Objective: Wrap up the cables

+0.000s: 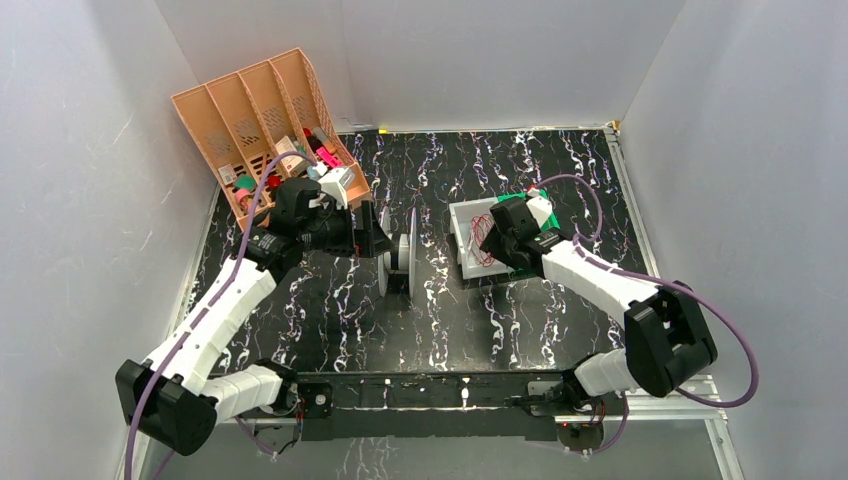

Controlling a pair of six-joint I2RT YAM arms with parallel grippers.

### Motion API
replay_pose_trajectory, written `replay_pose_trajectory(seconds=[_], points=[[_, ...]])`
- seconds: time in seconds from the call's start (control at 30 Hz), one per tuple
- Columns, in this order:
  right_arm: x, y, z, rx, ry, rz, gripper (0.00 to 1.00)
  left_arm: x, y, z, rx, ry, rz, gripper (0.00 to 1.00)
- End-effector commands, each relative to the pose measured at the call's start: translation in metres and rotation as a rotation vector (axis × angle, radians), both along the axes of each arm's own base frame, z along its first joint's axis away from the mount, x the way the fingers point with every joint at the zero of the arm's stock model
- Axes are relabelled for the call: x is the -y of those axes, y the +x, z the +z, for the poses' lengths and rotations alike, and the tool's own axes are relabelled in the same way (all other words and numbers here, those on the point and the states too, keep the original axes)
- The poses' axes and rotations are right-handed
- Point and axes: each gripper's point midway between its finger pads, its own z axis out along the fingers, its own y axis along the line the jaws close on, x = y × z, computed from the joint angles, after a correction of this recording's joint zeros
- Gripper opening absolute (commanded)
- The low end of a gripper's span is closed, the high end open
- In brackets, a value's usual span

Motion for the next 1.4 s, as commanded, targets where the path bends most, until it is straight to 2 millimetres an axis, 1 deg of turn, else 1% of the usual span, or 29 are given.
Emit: replay_pose_trajectory(seconds=[0.0,0.13,0.23,0.3,0.37,0.43,0.47,0.6,0.77,0.97,1.17,1.23,1.27,1.37], points=[[-0.004,0.008,-0.002,0.019,0.047,-0.050,0.54,-0.004,-0.004,0.022,0.061,0.013,-0.008,0.98],[-0.005,0.010,-0.006,0.010,0.049,-0.061,0.50,-0.005,-0.006,0.028,0.073,0.013,-0.011,0.98],[-0.005,0.013,-0.003,0.024,0.056,-0.067,0.41,-0.007,-0.007,0.029,0.075,0.014,-0.009,0.98],[-0.006,0.014,-0.002,0.025,0.059,-0.066,0.32,-0.007,-0.009,0.029,0.072,0.015,-0.009,0.98],[-0.008,0.015,-0.001,0.026,0.073,-0.060,0.21,-0.007,-0.009,0.031,0.070,0.016,-0.010,0.98],[-0.010,0.016,0.003,0.029,0.081,-0.053,0.09,-0.007,-0.009,0.036,0.073,0.019,-0.016,0.98],[-0.010,0.018,0.006,0.036,0.081,-0.050,0.01,-0.007,-0.009,0.037,0.077,0.021,-0.017,0.99],[-0.013,0.024,0.028,0.095,0.105,-0.035,0.00,-0.008,-0.007,0.036,0.084,0.025,-0.009,0.98],[-0.019,0.031,0.073,0.195,0.148,0.004,0.00,-0.008,-0.011,0.038,0.086,0.008,-0.014,0.98],[-0.016,0.036,0.133,0.341,0.169,0.030,0.00,-0.008,-0.015,0.042,0.089,0.004,-0.020,0.98],[-0.013,0.037,0.200,0.491,0.165,0.075,0.00,-0.007,-0.014,0.058,0.115,-0.006,-0.036,0.98],[-0.012,0.037,0.222,0.542,0.167,0.090,0.00,-0.004,-0.015,0.067,0.126,-0.017,-0.051,0.98],[-0.012,0.036,0.237,0.574,0.174,0.100,0.00,-0.003,-0.015,0.071,0.131,-0.022,-0.058,0.99],[-0.011,0.034,0.271,0.654,0.180,0.126,0.00,-0.002,-0.014,0.081,0.146,-0.025,-0.067,0.98]])
